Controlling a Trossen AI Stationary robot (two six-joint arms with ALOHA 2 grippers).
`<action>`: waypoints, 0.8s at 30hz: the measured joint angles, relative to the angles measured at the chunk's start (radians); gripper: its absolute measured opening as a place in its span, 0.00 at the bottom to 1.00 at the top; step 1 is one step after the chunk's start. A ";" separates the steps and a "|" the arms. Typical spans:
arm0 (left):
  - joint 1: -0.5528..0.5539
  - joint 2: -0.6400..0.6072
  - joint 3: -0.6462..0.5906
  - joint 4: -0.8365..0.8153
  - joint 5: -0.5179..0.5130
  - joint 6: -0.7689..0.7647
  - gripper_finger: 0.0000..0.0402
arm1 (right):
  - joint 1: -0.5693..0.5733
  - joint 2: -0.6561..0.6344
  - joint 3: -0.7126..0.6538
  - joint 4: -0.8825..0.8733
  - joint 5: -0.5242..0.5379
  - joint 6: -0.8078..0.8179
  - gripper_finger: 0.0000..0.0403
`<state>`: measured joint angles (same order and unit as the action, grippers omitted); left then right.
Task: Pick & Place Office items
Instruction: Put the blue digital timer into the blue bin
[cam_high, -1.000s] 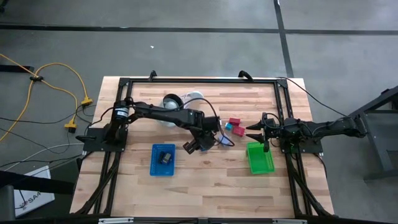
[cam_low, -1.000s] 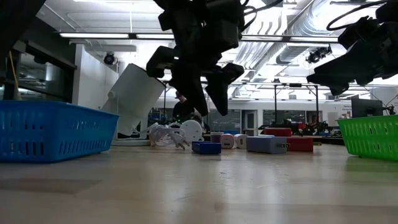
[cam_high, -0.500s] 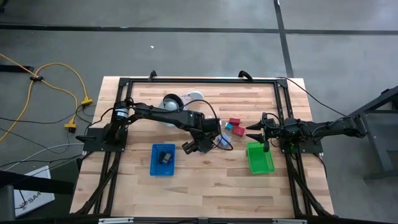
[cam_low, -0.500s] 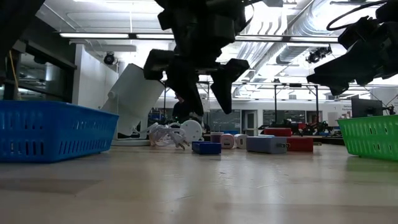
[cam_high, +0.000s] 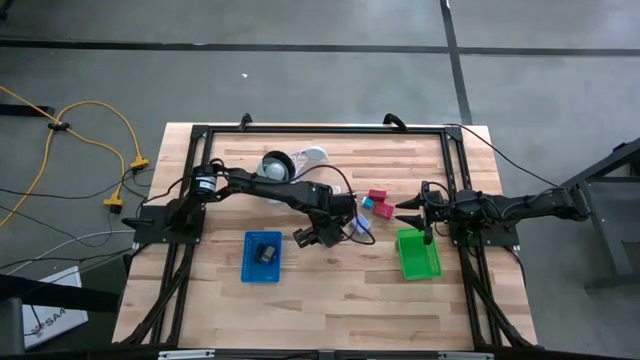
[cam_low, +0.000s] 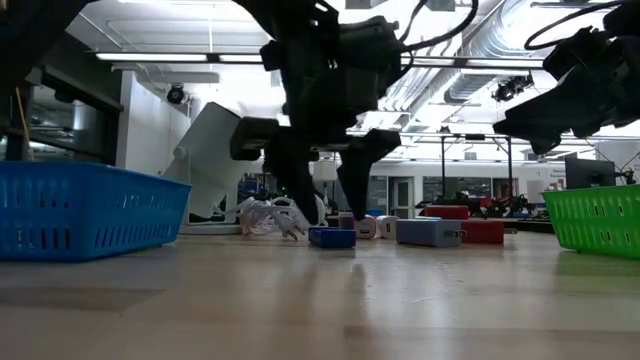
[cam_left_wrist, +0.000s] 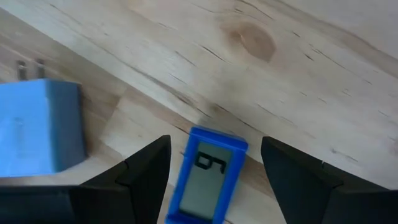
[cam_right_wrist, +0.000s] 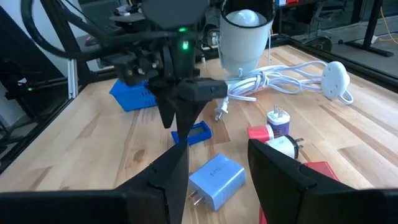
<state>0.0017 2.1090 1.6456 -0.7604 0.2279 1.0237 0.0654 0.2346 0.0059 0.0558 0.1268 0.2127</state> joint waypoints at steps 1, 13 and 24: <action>0.000 0.003 0.001 0.010 -0.001 0.000 0.60 | 0.000 0.000 0.000 -0.001 0.001 0.000 0.38; 0.005 0.018 0.001 0.014 -0.044 -0.001 0.60 | 0.000 0.000 0.000 0.000 0.001 0.000 0.38; 0.005 0.037 0.000 0.002 -0.051 -0.012 0.60 | 0.000 0.000 0.000 0.000 0.001 0.000 0.38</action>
<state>0.0063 2.1456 1.6459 -0.7589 0.1772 1.0115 0.0654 0.2348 0.0059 0.0555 0.1276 0.2123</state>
